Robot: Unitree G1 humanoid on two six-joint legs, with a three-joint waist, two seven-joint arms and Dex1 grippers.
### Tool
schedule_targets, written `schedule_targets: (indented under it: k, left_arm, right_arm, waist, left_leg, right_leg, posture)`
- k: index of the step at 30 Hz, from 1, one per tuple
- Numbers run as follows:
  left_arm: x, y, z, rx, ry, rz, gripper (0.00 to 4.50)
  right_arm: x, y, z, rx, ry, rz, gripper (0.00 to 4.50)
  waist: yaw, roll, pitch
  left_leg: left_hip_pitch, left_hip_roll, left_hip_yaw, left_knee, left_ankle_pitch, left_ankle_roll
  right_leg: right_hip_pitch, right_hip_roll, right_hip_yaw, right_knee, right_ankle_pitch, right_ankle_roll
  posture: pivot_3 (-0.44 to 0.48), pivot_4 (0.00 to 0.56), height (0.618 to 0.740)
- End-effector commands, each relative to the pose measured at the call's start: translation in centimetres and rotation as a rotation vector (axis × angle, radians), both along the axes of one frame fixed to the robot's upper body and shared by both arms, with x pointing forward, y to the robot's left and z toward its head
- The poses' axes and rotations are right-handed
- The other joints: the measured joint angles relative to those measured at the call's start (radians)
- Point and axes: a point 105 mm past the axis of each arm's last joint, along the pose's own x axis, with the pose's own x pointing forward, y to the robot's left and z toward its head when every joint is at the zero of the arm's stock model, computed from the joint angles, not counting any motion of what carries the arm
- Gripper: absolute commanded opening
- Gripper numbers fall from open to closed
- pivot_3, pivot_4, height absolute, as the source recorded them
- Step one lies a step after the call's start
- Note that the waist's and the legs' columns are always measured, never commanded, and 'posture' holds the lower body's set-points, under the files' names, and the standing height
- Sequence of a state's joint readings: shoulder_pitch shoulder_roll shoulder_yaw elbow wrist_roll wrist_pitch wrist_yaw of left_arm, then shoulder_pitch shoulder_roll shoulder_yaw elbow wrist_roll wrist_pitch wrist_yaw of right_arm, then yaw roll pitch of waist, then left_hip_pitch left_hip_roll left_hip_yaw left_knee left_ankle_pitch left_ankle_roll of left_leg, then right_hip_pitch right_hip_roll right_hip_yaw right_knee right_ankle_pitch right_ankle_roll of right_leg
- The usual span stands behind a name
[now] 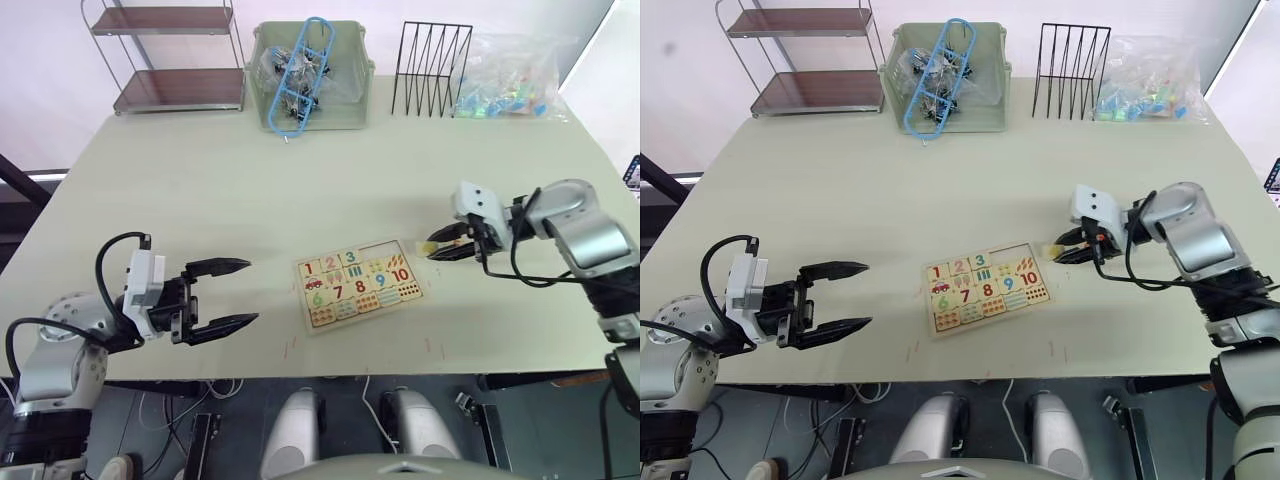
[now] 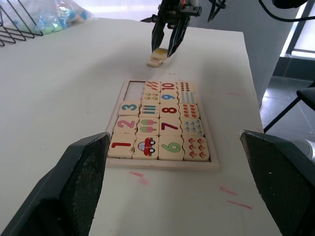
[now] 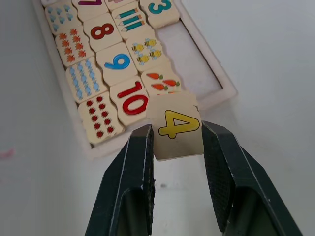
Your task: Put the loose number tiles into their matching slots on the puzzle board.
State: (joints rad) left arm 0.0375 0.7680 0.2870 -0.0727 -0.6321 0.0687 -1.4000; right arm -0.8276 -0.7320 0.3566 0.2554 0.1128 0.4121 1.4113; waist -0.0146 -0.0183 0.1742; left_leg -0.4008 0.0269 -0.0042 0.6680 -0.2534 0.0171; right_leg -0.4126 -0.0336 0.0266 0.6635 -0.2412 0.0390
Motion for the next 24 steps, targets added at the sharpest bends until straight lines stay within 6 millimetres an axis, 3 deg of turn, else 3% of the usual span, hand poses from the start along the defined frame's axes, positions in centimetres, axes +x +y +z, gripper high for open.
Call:
schedule_targets:
  k: [1, 16, 24]
  left_arm:
    - [-0.3, 0.0, 0.9, -0.009, -0.040, 0.049, 4.50]
    - [-0.3, -1.2, 0.5, -0.024, 0.000, 0.174, 4.50]
    - [-0.6, -0.8, 0.1, 0.007, 0.019, 0.187, 4.50]
  right_arm:
    - [0.9, 1.2, 1.4, -0.050, -0.042, 0.031, 0.88]
    - [2.8, 7.6, 1.8, -0.198, -0.049, 0.138, 0.88]
    - [3.4, 9.2, 1.0, -0.265, -0.063, 0.145, 0.88]
  waist:
    - [-0.002, 0.000, 0.000]
    - [-0.002, 0.001, 0.001]
    - [-0.003, 0.002, 0.001]
  left_leg:
    - [0.000, 0.000, 0.000, 0.000, 0.000, 0.000]
    - [0.000, -0.001, -0.001, -0.001, 0.000, 0.000]
    - [0.000, -0.001, -0.001, -0.001, 0.000, 0.000]
  right_leg:
    - [0.000, 0.000, 0.000, 0.000, 0.000, 0.000]
    - [0.000, 0.000, -0.001, 0.001, 0.000, 0.000]
    - [-0.001, 0.000, -0.001, 0.000, 0.000, -0.001]
  posture:
    - [0.000, 0.150, 0.739]
    - [0.000, 0.150, 0.739]
    - [0.000, 0.150, 0.739]
